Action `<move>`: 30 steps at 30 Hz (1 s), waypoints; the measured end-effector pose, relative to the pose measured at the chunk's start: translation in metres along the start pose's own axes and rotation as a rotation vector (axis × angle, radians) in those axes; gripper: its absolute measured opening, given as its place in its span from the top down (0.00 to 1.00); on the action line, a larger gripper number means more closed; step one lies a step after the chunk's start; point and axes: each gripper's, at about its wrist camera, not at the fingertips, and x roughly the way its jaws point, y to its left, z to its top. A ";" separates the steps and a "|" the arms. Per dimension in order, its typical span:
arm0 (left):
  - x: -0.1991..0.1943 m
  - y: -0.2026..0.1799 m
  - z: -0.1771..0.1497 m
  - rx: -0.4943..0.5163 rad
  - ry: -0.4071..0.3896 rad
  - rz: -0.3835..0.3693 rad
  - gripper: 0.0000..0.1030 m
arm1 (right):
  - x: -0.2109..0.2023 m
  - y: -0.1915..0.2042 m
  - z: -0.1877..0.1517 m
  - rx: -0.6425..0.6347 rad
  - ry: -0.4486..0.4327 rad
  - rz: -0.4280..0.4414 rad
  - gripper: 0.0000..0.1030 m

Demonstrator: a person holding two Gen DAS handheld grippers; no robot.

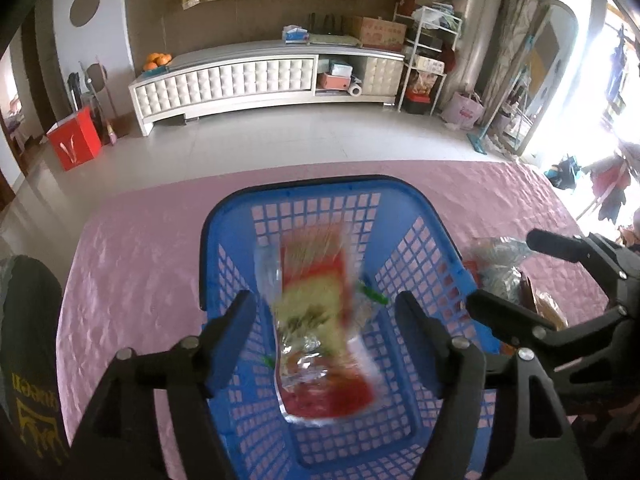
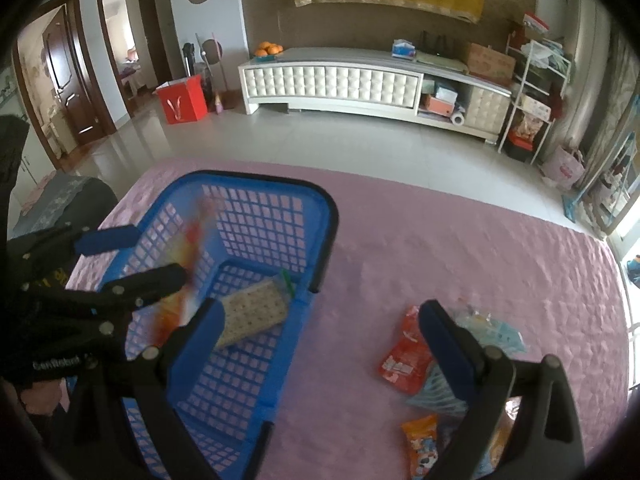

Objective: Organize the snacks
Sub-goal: 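Open the right gripper over the basket while the left drops the pouch in, then move both grippers back over the snack pile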

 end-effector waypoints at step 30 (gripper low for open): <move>-0.094 -0.109 -0.027 0.111 -0.077 -0.020 0.23 | -0.116 -0.060 -0.042 0.085 -0.136 -0.031 0.04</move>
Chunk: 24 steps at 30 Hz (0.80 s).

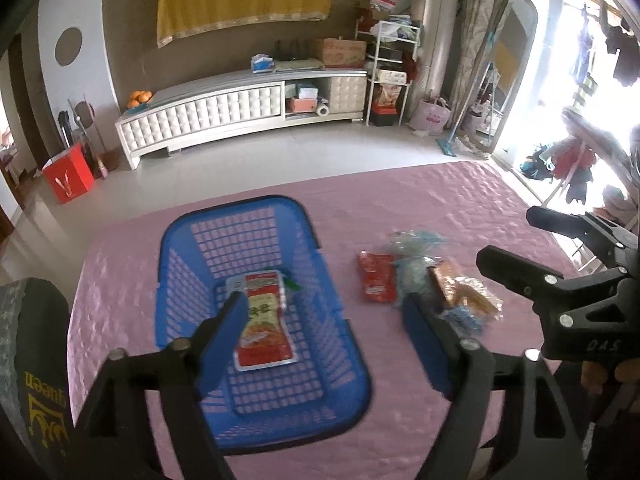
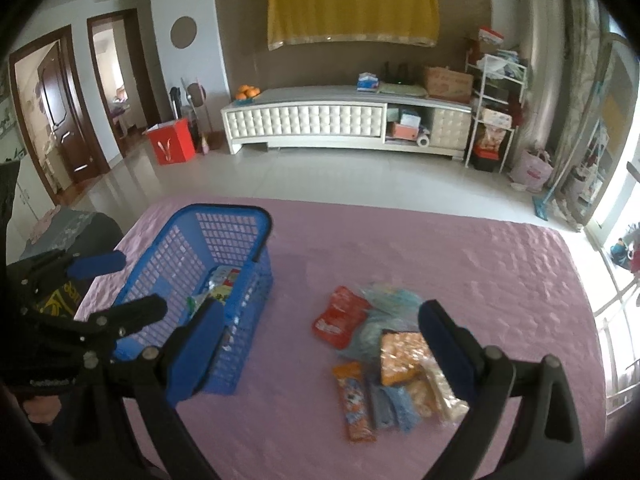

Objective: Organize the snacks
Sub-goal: 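Move both grippers back over the snack pile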

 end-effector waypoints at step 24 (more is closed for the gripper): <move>0.066 -0.133 -0.008 0.105 0.111 -0.057 0.23 | -0.001 -0.122 -0.058 0.118 0.068 -0.039 0.04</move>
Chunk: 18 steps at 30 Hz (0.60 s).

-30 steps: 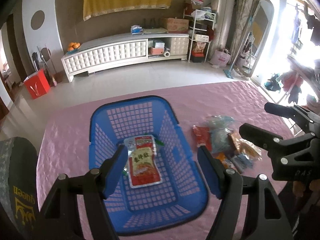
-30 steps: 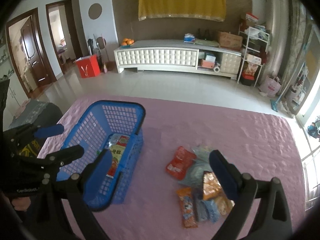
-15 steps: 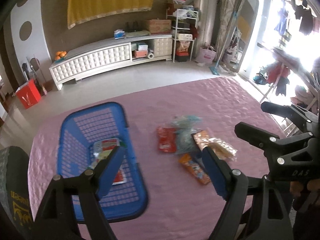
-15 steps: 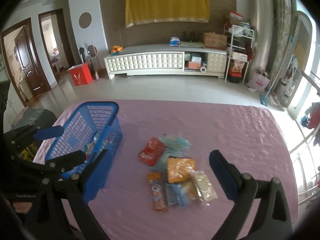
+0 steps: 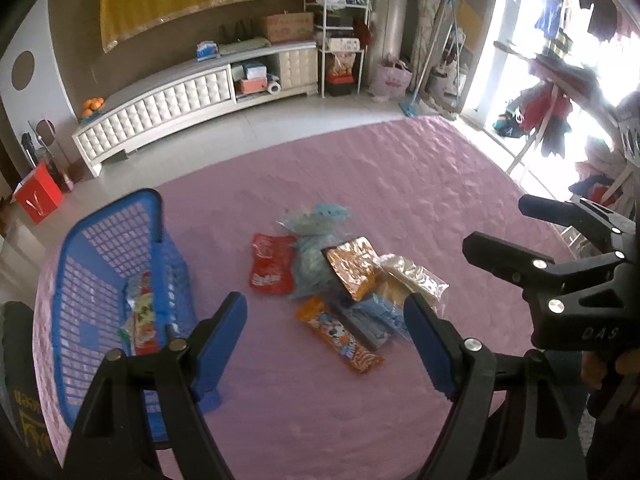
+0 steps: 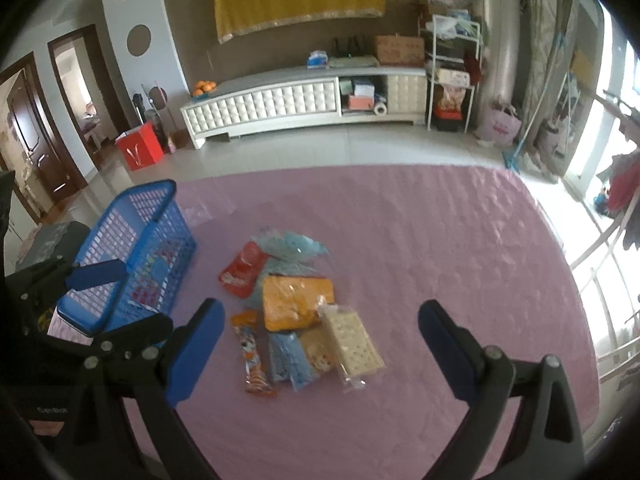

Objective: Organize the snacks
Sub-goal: 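Move both grippers back over the snack pile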

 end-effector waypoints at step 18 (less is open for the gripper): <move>0.097 0.008 -0.026 -0.099 0.184 -0.015 0.23 | 0.111 -0.047 -0.034 0.050 0.277 0.121 0.16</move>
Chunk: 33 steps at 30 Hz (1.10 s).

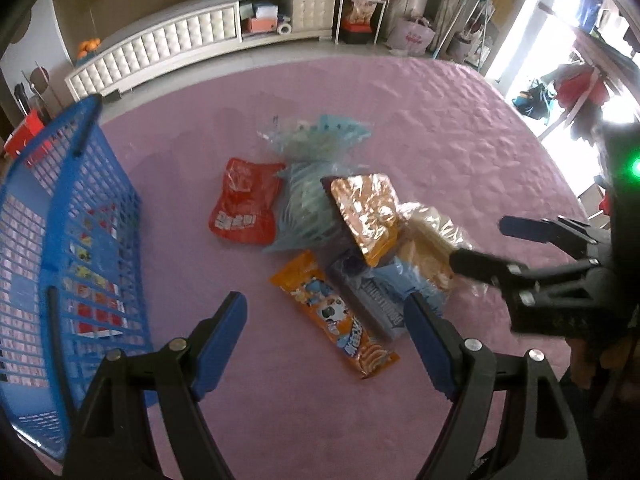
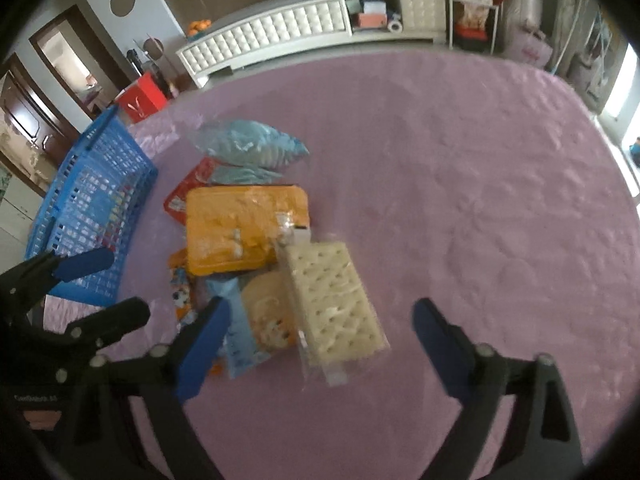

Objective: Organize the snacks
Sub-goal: 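Move both grippers back over the snack pile, then grasp a cracker pack with the right gripper while the left grasps the bread bag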

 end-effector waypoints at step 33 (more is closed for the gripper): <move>-0.012 0.000 0.060 0.069 -0.016 0.066 0.23 | -0.041 -0.028 0.019 0.046 -0.154 0.047 0.50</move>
